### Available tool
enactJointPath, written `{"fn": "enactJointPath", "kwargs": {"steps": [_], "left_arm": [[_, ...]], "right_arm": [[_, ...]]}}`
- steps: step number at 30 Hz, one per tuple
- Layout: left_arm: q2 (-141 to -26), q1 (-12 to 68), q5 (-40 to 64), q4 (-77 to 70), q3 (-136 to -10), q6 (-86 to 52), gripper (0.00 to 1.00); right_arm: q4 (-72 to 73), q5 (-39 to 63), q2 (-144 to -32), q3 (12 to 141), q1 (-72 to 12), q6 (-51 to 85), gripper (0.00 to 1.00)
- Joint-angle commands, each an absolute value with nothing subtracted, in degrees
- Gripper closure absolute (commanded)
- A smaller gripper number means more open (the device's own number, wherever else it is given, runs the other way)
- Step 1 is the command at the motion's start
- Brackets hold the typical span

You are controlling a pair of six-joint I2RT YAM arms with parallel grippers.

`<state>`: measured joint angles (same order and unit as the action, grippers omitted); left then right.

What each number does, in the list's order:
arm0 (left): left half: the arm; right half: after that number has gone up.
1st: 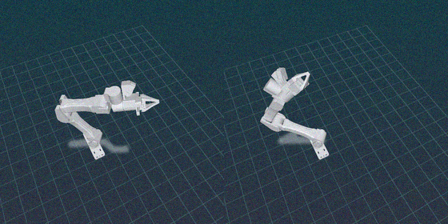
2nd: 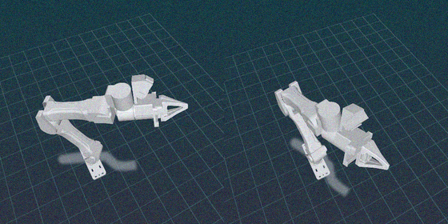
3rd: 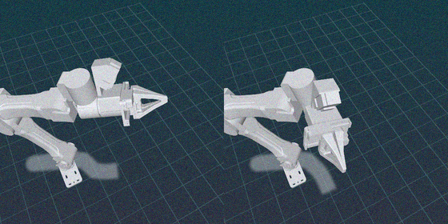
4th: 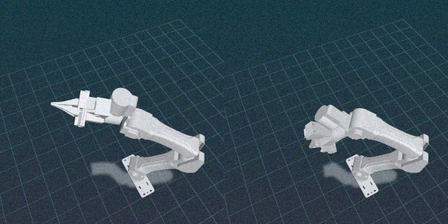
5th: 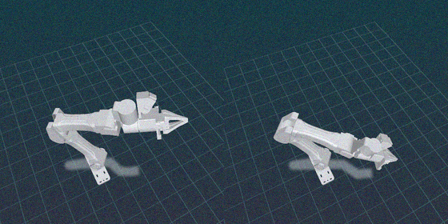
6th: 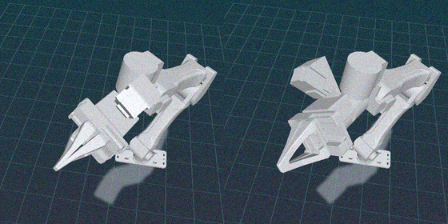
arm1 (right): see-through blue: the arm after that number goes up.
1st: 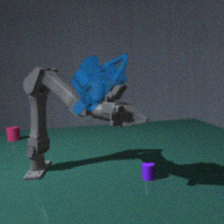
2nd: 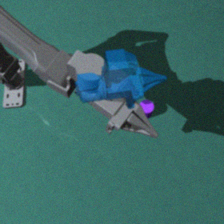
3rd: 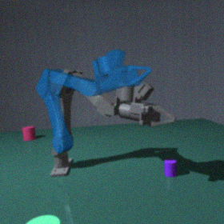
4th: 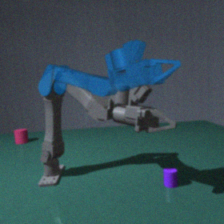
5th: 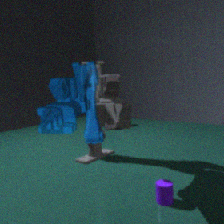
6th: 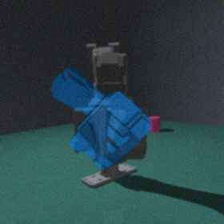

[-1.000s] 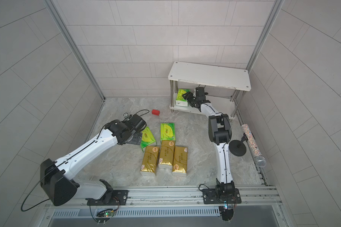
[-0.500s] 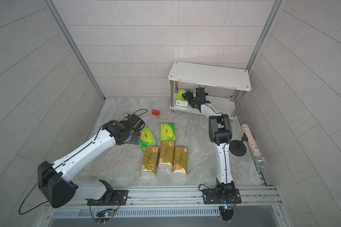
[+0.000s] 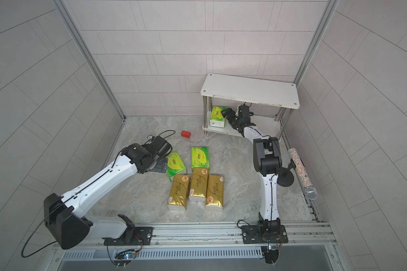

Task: Place the tissue boxes on the shelf by color
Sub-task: Place a box of tissues on the shelf, then pick up the box of tissues from the center of the board.

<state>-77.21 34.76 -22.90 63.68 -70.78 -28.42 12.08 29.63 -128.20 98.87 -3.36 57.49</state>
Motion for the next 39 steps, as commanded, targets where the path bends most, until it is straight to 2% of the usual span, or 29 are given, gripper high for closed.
{"fn": "enactJointPath", "kwargs": {"steps": [1, 14, 26, 32, 39], "left_arm": [[-75.8, 34.4, -23.0, 63.8, -70.1, -27.7, 0.0], [-77.2, 33.7, -22.4, 62.8, -71.2, -26.6, 0.0], [-79.5, 33.5, -20.9, 61.6, -72.0, -26.1, 0.0], [-80.0, 33.4, -20.2, 61.6, -72.4, -26.0, 0.0], [-79.7, 33.4, -20.0, 62.2, -72.9, -26.2, 0.0]], "right_arm": [[14.5, 30.1, -122.4, 96.2, -3.5, 56.7, 0.08], [13.2, 26.8, -100.6, 69.7, -5.0, 50.5, 0.07], [1.9, 24.4, -81.6, 49.9, -14.5, 43.8, 0.06], [0.5, 29.9, -81.5, 46.4, -20.1, 41.8, 0.05], [5.9, 34.0, -87.3, 46.5, -22.7, 43.1, 0.05]]}}
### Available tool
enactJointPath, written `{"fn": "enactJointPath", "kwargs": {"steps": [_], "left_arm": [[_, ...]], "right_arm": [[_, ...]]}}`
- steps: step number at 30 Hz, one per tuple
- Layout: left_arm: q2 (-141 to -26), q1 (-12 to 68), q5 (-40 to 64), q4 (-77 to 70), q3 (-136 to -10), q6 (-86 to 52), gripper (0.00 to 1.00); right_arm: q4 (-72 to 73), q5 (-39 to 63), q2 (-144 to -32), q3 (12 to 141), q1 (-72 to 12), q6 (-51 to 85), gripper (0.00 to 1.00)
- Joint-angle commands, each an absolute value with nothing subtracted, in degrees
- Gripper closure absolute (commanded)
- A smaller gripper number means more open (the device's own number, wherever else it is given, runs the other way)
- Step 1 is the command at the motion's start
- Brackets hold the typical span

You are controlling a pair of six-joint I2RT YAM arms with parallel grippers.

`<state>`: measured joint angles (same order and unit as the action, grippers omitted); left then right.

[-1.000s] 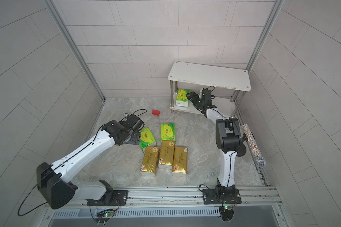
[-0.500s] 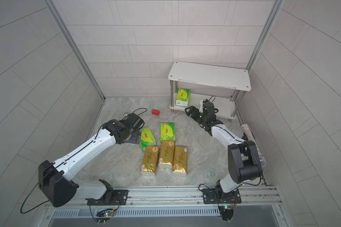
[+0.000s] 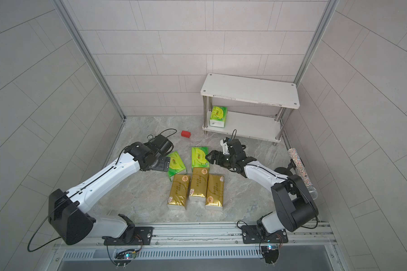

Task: Place the tissue boxes on the shelf by color
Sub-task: Pick up the box of tissues from the center of the board.

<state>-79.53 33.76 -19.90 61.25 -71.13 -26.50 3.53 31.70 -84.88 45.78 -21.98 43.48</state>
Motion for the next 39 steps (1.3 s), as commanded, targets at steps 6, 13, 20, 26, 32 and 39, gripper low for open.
{"fn": "enactJointPath", "kwargs": {"steps": [6, 13, 20, 26, 32, 39], "left_arm": [[-79.1, 33.4, -20.5, 63.2, -73.2, -26.0, 0.0], [-78.4, 33.2, -21.0, 63.7, -73.0, -25.9, 0.0], [-77.6, 33.0, -21.4, 64.0, -72.7, -25.7, 0.0], [-77.1, 32.7, -21.4, 64.1, -72.6, -25.4, 0.0], [-77.2, 32.6, -21.3, 64.1, -72.6, -25.5, 0.0], [-77.0, 32.7, -21.5, 64.1, -72.7, -25.5, 0.0]], "right_arm": [[7.2, 34.1, -93.9, 48.6, -23.4, 44.3, 0.06], [8.3, 33.6, -98.7, 51.4, -25.0, 44.0, 0.06], [10.6, 31.7, -102.2, 52.4, -26.1, 46.1, 0.1], [10.2, 28.5, -103.3, 52.4, -26.3, 47.5, 0.24], [12.5, 25.6, -102.5, 50.4, -26.0, 49.5, 0.36], [10.9, 23.9, -100.6, 48.3, -22.8, 49.3, 0.4]]}}
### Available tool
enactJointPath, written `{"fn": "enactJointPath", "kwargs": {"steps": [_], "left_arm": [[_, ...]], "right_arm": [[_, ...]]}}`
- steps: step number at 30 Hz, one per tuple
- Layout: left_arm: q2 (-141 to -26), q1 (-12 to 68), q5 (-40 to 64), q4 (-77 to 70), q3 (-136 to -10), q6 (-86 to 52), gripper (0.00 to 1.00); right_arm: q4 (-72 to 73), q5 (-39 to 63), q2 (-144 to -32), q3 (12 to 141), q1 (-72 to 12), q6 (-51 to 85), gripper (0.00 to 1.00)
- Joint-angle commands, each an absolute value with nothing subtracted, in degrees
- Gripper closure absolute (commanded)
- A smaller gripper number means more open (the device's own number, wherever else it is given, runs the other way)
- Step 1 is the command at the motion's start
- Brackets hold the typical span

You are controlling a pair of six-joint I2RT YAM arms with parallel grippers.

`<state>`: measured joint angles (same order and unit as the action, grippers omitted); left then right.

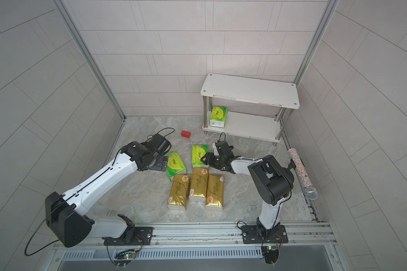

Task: Place the tissue boxes on the shelf by color
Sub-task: Pick up the box of tissues from the center of the board.

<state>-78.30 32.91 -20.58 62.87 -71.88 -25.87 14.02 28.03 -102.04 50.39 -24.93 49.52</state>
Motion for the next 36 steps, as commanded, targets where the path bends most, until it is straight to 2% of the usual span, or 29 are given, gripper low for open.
{"fn": "enactJointPath", "kwargs": {"steps": [1, 8, 12, 16, 21, 31, 36], "left_arm": [[-77.0, 32.6, -21.6, 64.1, -72.7, -25.5, 0.0], [-77.4, 32.6, -21.6, 64.0, -72.7, -25.5, 0.0], [-78.0, 32.6, -21.0, 63.6, -73.0, -25.5, 0.0], [-78.7, 32.5, -20.9, 63.6, -73.7, -25.3, 0.0], [-78.8, 32.5, -20.9, 63.6, -73.9, -25.3, 0.0], [-78.8, 32.6, -21.5, 63.8, -73.5, -25.6, 0.0], [-79.3, 32.5, -21.6, 63.7, -73.6, -25.7, 0.0]], "right_arm": [[10.4, 24.0, -100.2, 47.9, -21.9, 49.0, 0.4], [3.1, 27.2, -96.5, 46.8, -14.3, 42.5, 0.39], [-6.1, 28.9, -97.3, 50.4, -12.4, 35.2, 0.35], [-6.7, 30.2, -96.7, 50.8, -11.5, 34.0, 0.24], [1.7, 37.5, -96.9, 50.0, -9.1, 37.1, 0.09], [4.6, 40.6, -101.4, 52.0, -8.8, 37.5, 0.08], [10.6, 41.0, -104.3, 50.3, -9.8, 41.4, 0.08]]}}
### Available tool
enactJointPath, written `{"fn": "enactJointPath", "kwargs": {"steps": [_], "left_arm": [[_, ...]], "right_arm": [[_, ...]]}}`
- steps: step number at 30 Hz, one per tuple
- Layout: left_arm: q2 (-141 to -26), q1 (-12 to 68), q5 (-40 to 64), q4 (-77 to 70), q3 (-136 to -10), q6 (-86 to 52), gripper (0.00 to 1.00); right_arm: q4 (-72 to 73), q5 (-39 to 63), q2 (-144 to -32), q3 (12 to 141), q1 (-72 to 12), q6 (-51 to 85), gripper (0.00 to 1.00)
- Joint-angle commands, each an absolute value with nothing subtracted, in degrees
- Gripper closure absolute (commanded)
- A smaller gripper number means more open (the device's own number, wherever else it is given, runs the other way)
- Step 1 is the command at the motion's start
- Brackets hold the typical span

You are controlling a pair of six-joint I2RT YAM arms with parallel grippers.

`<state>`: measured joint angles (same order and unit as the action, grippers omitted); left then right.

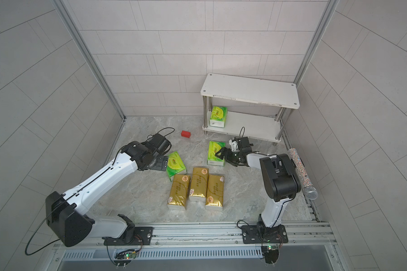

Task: Place the tissue boxes on the shelf by color
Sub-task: Pick up the box of tissues from the center of the board.

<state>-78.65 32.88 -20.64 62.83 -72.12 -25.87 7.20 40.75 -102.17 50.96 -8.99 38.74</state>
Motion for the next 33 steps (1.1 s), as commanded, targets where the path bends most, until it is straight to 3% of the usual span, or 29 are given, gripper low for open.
{"fn": "enactJointPath", "kwargs": {"steps": [1, 6, 15, 33], "left_arm": [[-79.3, 32.5, -21.5, 63.7, -73.7, -25.7, 0.0], [-79.6, 32.6, -21.5, 63.7, -73.5, -25.7, 0.0], [-79.2, 32.4, -22.0, 63.6, -72.2, -26.4, 0.0], [-78.9, 32.0, -21.4, 62.4, -71.6, -26.5, 0.0]], "right_arm": [[11.8, 41.0, -104.8, 50.0, -10.1, 42.2, 0.08], [16.5, 41.0, -108.0, 49.0, -10.5, 45.4, 0.15], [25.3, 41.2, -109.3, 45.8, -10.5, 49.9, 0.39], [16.2, 39.6, -96.4, 47.0, -8.7, 48.1, 0.42]]}}
